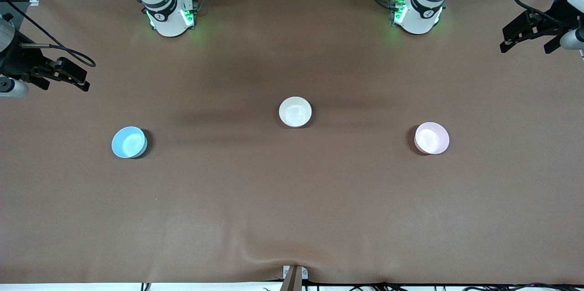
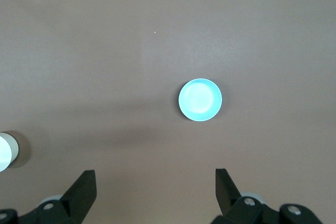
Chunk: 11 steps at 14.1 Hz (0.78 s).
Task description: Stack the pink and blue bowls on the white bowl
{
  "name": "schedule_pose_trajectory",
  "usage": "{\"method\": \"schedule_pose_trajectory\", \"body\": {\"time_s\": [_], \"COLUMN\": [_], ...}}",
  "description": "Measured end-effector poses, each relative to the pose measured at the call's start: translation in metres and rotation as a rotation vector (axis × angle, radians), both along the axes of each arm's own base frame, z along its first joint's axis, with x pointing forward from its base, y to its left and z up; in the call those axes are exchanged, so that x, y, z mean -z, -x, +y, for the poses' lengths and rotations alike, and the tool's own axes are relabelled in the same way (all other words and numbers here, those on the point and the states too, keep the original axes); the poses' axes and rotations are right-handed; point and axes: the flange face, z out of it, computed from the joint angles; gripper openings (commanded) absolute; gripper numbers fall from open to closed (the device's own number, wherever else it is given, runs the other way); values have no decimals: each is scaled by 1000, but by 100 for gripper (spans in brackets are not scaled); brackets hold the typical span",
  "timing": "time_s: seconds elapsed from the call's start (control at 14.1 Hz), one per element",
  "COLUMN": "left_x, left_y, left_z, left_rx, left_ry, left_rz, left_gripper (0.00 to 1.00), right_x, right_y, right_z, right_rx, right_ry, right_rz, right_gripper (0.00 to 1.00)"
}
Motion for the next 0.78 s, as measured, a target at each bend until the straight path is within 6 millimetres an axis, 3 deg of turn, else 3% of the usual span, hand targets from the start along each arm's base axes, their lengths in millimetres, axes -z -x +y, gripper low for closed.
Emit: {"method": "schedule_pose_trajectory", "body": {"time_s": [0.78], "left_x": [3], "left_y": [5], "left_z": [3], "left_rx": [-3], "left_ry": [-23], "left_rz": [50], "left_gripper": [100], "right_x": [0], "right_y": [0], "right_z": [0], "right_rx": [0], "right_ry": [0], "right_rz": [-3], "right_gripper": [100]}}
